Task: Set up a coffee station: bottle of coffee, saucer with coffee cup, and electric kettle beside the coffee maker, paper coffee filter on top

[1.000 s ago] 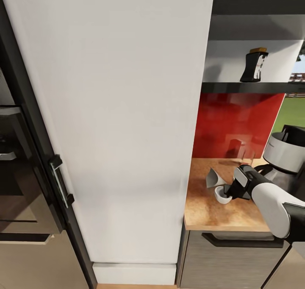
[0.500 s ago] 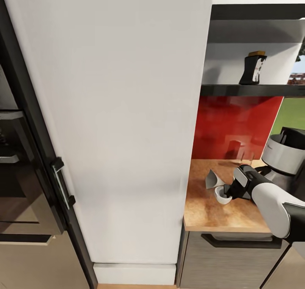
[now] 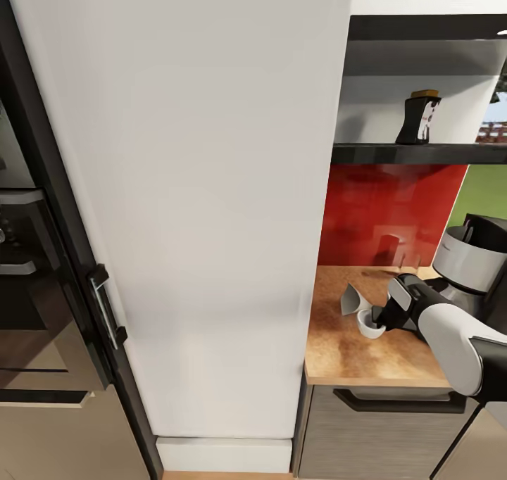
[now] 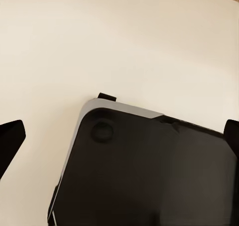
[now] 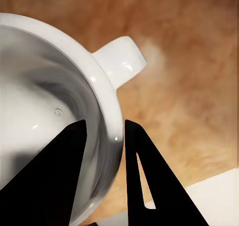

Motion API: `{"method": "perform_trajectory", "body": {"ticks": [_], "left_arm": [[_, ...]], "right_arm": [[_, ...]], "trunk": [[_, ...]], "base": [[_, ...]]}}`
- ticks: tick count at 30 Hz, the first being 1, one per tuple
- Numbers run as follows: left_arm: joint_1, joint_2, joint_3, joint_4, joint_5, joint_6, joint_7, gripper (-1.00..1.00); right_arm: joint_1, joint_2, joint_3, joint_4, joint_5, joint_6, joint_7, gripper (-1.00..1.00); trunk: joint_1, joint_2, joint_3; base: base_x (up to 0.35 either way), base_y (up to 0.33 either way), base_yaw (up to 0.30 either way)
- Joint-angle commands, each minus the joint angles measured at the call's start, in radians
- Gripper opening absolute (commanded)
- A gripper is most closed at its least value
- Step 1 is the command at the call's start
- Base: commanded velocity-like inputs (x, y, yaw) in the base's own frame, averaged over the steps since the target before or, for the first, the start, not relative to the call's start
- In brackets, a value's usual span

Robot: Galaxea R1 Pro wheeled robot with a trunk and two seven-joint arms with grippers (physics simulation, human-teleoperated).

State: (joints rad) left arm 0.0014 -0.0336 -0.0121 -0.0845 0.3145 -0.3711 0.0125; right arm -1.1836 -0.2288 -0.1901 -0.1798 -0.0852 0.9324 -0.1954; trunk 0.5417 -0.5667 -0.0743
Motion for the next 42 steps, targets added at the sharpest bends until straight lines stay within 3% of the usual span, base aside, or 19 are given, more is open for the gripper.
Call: {"method": "perform_trajectory", "body": {"ticks": [1,7,8,37,42], "left_arm": [[0.000,0.000,-0.002,-0.001,0.003,-0.005,0.001,1.00],[0.000,-0.003,-0.003,-0.001,-0.002,-0.015,0.001,1.00],[0.000,-0.003,-0.003,-0.001,-0.003,-0.009,0.001,1.00],[0.000,-0.003,-0.002,-0.001,-0.003,-0.008,0.001,1.00],[0.000,-0.002,-0.002,-0.001,0.001,-0.013,0.001,1.00]], "right_arm": [[-0.001,0.000,-0.002,-0.001,-0.010,0.001,-0.008,-1.00],[-0.001,0.000,0.030,-0.002,-0.010,-0.006,0.000,-1.00],[-0.001,-0.001,0.035,-0.003,-0.008,-0.011,0.026,-1.00],[-0.001,-0.003,0.035,-0.003,-0.010,-0.018,0.030,-1.00],[-0.001,-0.013,0.037,0.000,-0.009,-0.019,0.052,-1.00]], "trunk": [[0.000,-0.001,-0.002],[0.000,-0.001,-0.002],[0.000,-0.001,-0.002],[0.000,-0.001,-0.002],[0.000,-0.001,-0.002]], "base": [[0.000,0.000,0.000],[0.000,0.000,0.000],[-0.282,-0.112,0.000],[-0.294,-0.122,0.000],[-0.078,-0.038,0.000]]}}
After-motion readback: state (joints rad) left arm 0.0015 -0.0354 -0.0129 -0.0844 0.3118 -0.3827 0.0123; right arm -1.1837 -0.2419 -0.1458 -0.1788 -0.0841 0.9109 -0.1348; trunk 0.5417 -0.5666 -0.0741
